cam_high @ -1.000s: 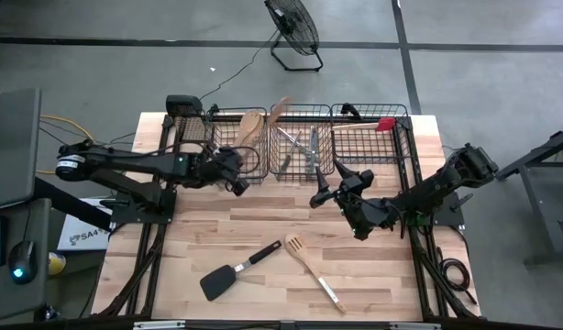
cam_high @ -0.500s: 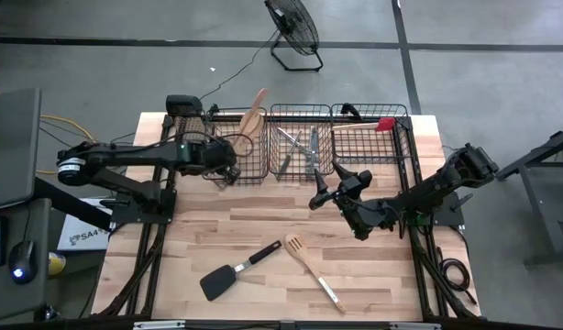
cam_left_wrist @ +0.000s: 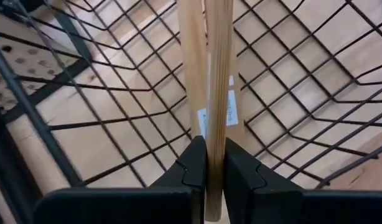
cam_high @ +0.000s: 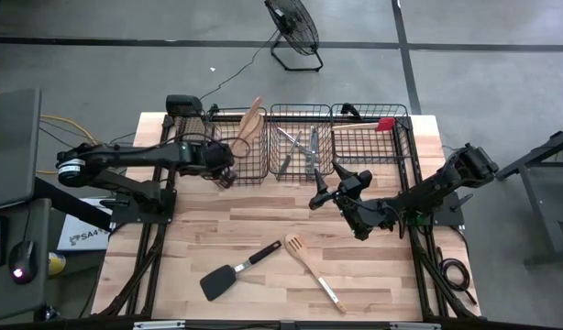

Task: Pick & Place Kitchen Items
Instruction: Put the wooden serving spoon into the left wire basket

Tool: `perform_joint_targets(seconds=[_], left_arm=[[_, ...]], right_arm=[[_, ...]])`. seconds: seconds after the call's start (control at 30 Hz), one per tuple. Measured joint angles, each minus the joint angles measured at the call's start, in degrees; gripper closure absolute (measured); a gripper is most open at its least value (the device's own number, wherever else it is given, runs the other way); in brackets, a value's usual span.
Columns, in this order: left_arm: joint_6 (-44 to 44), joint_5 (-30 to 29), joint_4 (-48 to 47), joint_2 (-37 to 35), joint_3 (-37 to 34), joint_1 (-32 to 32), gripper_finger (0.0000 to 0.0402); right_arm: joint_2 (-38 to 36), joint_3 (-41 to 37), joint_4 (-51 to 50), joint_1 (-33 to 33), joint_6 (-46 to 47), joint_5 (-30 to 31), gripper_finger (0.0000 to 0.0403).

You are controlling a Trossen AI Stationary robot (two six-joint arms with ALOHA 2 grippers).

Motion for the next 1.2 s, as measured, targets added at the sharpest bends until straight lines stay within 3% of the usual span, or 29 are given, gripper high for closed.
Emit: perform_joint_targets(seconds=[1.2], left_arm=[[-0.6, 4.9, 6.1, 1.8, -2.3, 0.0, 0.038]], right_arm=[[0.0, 0.0, 0.0, 0.0, 0.7, -0.2, 0.0141]])
